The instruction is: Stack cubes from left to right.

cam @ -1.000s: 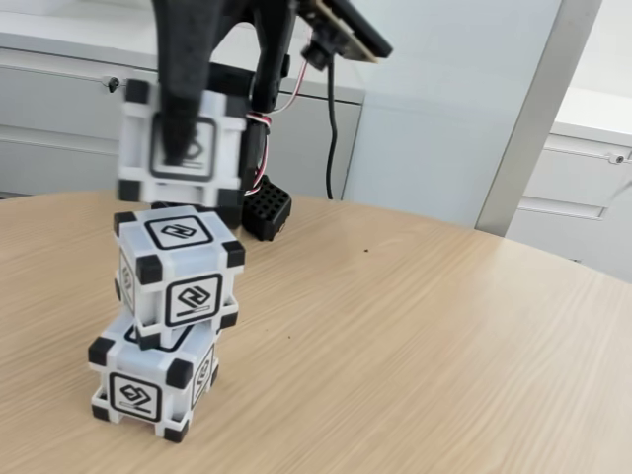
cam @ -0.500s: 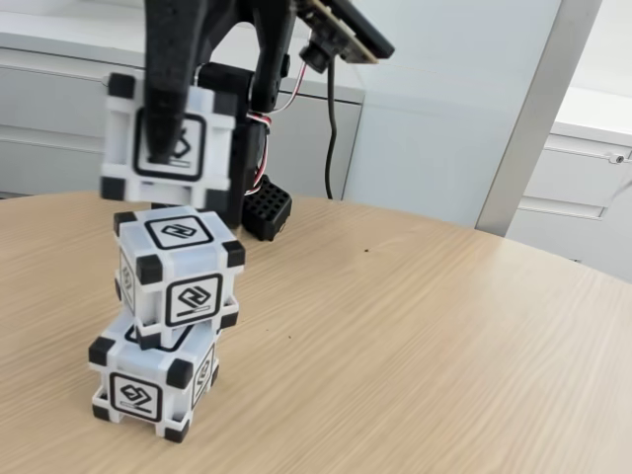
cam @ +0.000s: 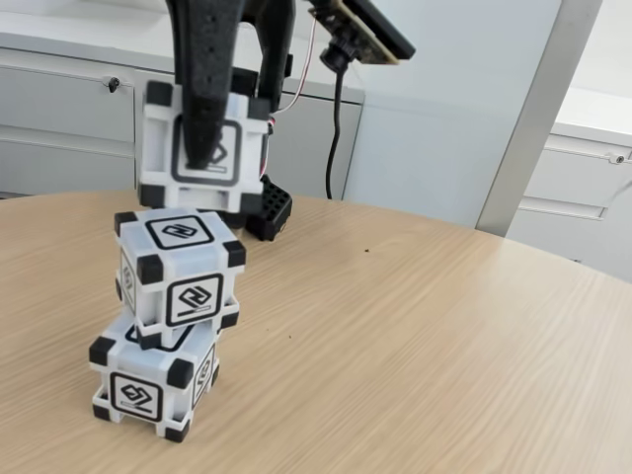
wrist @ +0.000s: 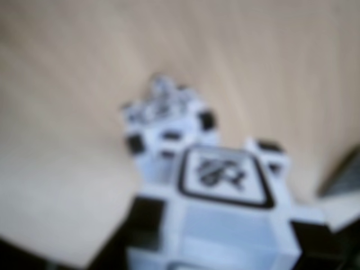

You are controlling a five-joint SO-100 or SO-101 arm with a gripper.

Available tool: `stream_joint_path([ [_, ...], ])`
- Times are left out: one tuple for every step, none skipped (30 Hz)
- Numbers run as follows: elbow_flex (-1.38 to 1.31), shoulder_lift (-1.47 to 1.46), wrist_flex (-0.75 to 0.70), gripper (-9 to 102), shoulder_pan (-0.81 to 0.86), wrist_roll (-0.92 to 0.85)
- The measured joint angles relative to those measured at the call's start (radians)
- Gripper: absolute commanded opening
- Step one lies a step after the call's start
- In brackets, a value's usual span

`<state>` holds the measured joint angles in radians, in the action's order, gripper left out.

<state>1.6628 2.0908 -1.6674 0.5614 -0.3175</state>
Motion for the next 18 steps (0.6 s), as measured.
stream_joint_path([
  [0.0,0.0,0.0,13,-0.005,-0.002],
  [0.0,0.0,0.0,13,-0.005,-0.005],
  [0.0,0.0,0.0,12,-0.005,-0.008],
  [0.0,-0.002,0.0,12,-0.005,-0.009],
  [0.0,-0.002,0.0,12,-0.005,-0.012],
  [0.0,-0.002,0.0,12,-0.003,-0.015],
  [0.0,-0.002,0.0,12,-0.005,-0.018],
  [0.0,-0.002,0.0,12,-0.005,-0.018],
  [0.0,-0.002,0.0,12,-0.005,-0.018],
  [0.0,-0.002,0.0,12,0.0,-0.018],
  [0.0,-0.002,0.0,12,0.002,-0.018],
  [0.0,-0.002,0.0,12,0.002,-0.021],
  [0.0,-0.002,0.0,12,0.002,-0.021],
  [0.0,-0.002,0.0,12,0.002,-0.021],
  [0.0,-0.002,0.0,12,0.002,-0.021],
  [0.0,-0.002,0.0,12,0.002,-0.021],
  [0.0,-0.002,0.0,12,0.002,-0.021],
  [0.0,-0.002,0.0,12,0.002,-0.021],
])
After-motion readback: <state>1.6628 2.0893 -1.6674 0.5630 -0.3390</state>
